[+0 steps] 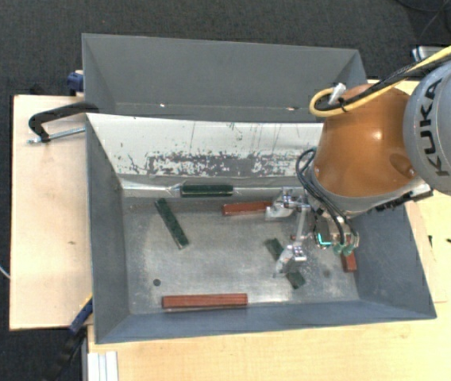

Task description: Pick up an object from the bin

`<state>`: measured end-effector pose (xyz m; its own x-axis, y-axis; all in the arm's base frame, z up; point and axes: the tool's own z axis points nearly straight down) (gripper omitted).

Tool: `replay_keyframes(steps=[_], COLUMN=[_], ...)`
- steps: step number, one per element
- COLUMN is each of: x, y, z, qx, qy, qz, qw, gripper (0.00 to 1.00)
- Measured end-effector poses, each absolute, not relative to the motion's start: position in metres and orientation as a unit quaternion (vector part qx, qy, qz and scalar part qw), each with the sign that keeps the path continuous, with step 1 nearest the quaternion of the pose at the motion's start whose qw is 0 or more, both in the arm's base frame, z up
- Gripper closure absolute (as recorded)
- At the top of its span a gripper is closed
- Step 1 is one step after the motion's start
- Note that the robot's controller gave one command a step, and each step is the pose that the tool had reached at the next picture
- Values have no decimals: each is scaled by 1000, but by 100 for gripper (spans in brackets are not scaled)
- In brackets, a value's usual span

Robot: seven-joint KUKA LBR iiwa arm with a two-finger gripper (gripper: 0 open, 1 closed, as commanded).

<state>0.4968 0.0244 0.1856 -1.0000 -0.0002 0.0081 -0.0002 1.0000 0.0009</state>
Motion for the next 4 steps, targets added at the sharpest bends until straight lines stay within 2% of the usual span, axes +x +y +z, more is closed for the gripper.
replay_keyframes(steps=[1,2,3,4], x=[499,499,499,499], y=[24,24,13,13], z=[190,190,138,138], qx=[0,0,-39,-39], qy=[-1000,-1000,-999,-999], qz=[-1,-1,-1,-1], qw=[0,0,1,0], gripper=[100,100,0,0])
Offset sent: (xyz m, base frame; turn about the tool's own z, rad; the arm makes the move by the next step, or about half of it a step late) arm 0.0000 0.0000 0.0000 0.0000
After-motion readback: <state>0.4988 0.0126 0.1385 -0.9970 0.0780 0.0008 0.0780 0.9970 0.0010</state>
